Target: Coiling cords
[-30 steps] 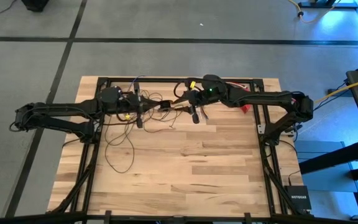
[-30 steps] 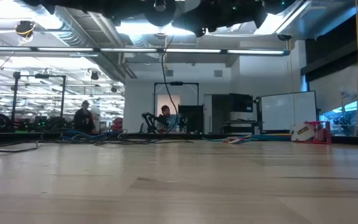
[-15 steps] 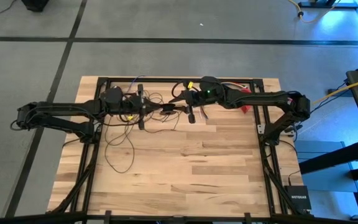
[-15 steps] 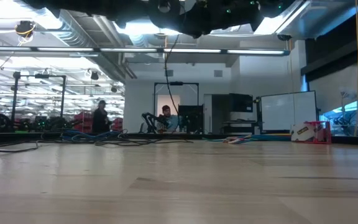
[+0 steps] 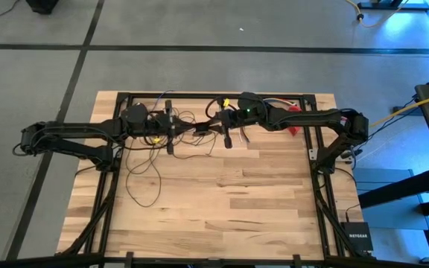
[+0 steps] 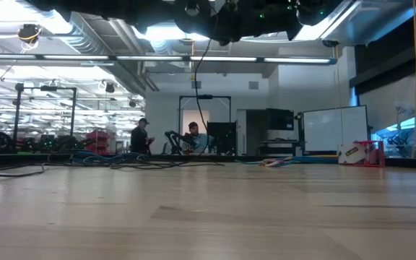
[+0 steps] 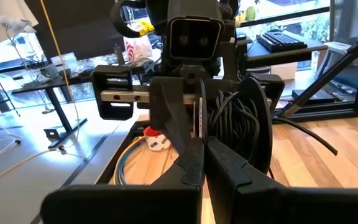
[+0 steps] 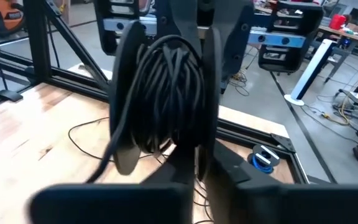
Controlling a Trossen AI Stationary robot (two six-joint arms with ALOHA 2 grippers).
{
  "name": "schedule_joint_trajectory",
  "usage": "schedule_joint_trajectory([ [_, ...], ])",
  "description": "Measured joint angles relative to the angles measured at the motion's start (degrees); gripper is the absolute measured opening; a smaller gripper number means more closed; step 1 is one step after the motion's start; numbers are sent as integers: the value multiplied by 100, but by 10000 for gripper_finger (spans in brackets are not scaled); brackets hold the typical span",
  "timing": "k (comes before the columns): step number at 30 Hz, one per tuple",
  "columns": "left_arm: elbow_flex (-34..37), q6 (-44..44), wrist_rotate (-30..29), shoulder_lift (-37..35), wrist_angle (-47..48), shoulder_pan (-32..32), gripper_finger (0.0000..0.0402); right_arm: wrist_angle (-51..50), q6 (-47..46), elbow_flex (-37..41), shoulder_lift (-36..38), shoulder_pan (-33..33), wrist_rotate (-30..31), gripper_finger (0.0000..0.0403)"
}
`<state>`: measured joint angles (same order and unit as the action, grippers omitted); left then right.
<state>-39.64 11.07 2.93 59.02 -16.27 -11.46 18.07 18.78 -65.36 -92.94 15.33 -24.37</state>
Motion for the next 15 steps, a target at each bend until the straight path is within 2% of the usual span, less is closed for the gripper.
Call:
schedule_joint_trajectory([
  [3,0,4,1,0,13,0,3,-25,124,0,0,0,21,9],
  [9,0,-17,1,2,10,0,22,-14,117,0,-1,0,32,16],
  [15,0,209,-107,-39,-8,0,69,-1,114,0,1,-1,248,13],
])
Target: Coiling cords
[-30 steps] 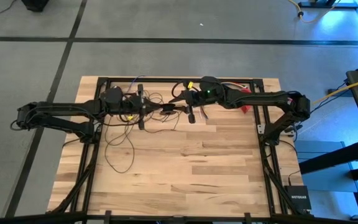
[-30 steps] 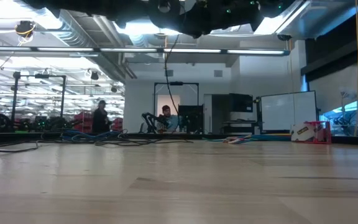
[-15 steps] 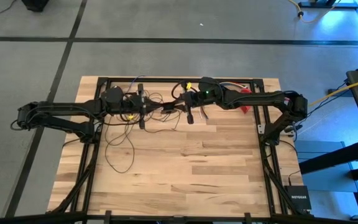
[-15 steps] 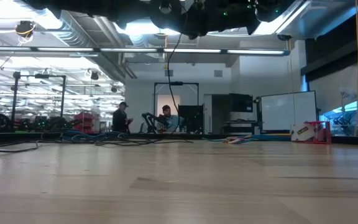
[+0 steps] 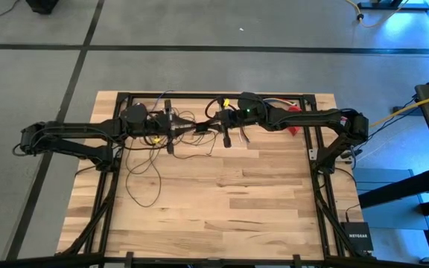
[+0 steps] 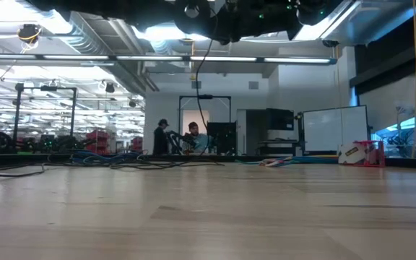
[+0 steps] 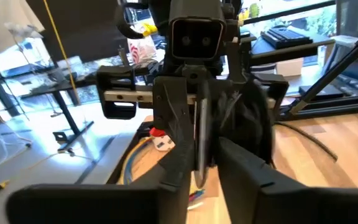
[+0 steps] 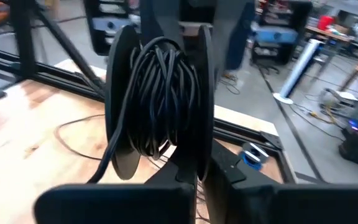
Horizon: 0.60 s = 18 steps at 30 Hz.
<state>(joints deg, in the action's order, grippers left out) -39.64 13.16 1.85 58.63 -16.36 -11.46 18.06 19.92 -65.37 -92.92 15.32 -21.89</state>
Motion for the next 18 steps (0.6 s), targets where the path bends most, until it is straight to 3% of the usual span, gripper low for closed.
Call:
schedule_joint_trajectory([
  [5,0,281,-367,-412,278,101,108,-11,-39,-2,17,3,500,6],
  [9,0,398,-1102,-875,837,231,117,-27,-183,-2,114,3,794,8],
  [11,0,204,-1175,-1015,1136,308,116,-25,-207,-2,164,7,962,7],
  [18,411,-104,-991,-270,626,659,106,178,-361,-3,170,5,1418,7],
])
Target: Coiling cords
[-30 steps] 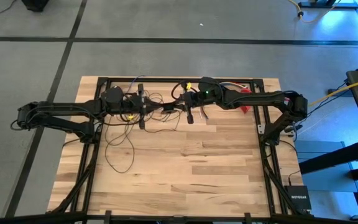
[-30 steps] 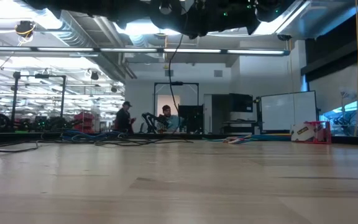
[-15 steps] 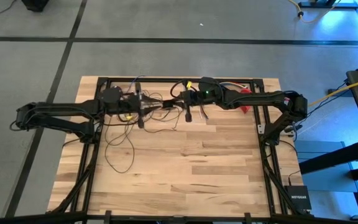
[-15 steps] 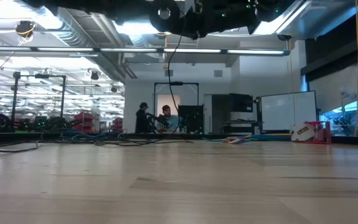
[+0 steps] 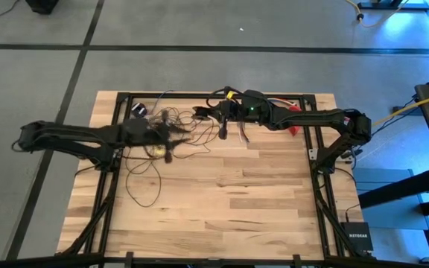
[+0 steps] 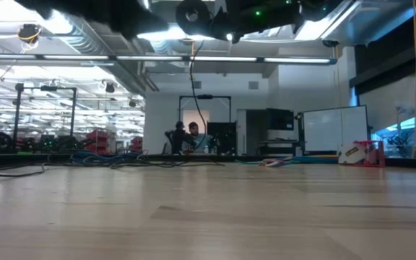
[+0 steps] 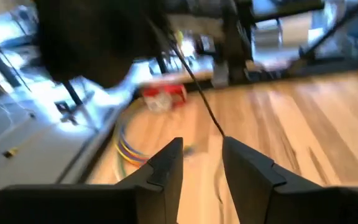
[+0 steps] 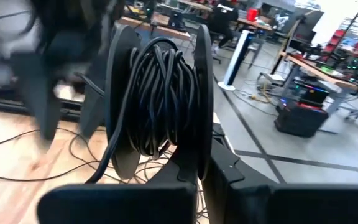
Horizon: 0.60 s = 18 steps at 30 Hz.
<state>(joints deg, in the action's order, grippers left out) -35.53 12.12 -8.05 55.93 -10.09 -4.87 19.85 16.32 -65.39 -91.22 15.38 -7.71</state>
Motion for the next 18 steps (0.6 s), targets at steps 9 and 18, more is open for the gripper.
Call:
schedule_joint_trajectory([
  [9,-7,234,-2,1689,-1452,119,100,-94,37,-3,0,0,24,7],
  [18,-282,-158,13,1969,-1286,116,101,-204,105,-3,0,0,66,7],
])
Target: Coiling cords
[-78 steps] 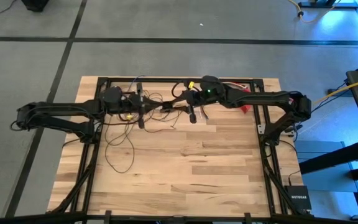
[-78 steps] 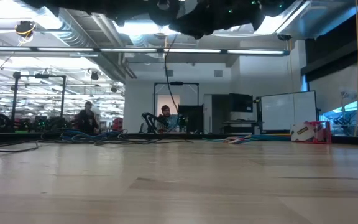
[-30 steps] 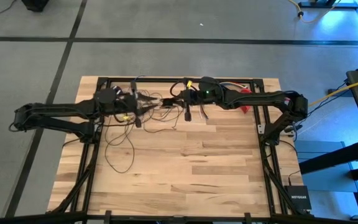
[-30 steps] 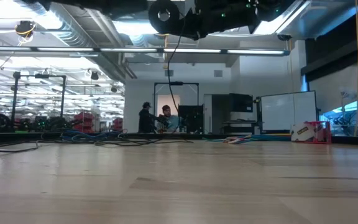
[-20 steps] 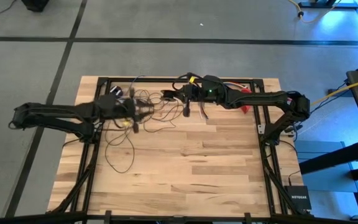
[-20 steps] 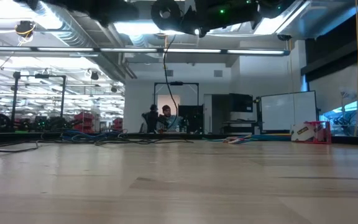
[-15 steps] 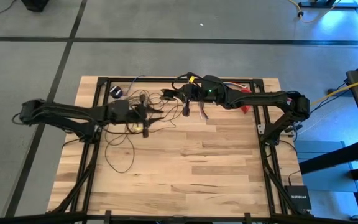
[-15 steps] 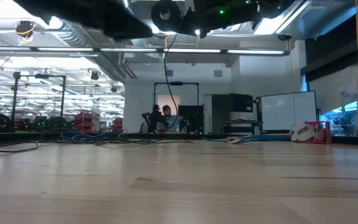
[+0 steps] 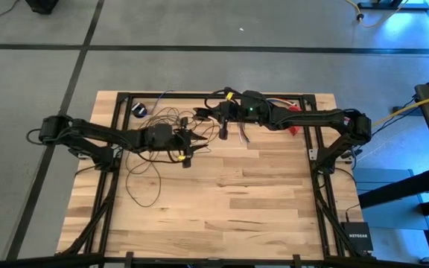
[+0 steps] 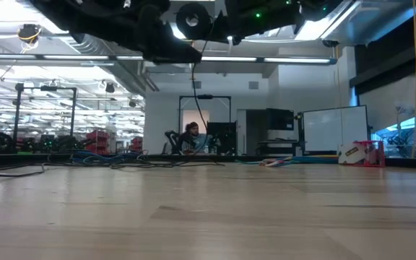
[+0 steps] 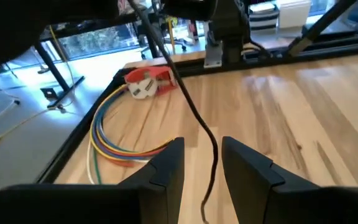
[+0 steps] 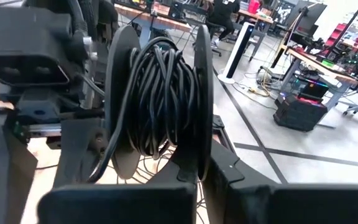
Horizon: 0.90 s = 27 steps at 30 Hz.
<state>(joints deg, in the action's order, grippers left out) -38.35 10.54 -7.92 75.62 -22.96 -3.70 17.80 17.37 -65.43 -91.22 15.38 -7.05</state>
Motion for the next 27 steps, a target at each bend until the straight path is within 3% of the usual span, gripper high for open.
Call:
schedule_joint_trajectory([
  [7,-11,55,77,52,110,-9,89,8,63,0,0,0,0,5],
  [11,-11,252,31,157,129,-9,52,50,61,2,0,0,0,7],
  [15,-11,434,-446,173,73,-38,7,130,57,2,0,-4,0,5],
  [23,-10,336,-1077,174,395,-344,4,251,-66,2,0,-131,-376,5],
  [27,-9,406,-1763,172,794,-391,3,159,-13,2,0,-156,-392,4],
])
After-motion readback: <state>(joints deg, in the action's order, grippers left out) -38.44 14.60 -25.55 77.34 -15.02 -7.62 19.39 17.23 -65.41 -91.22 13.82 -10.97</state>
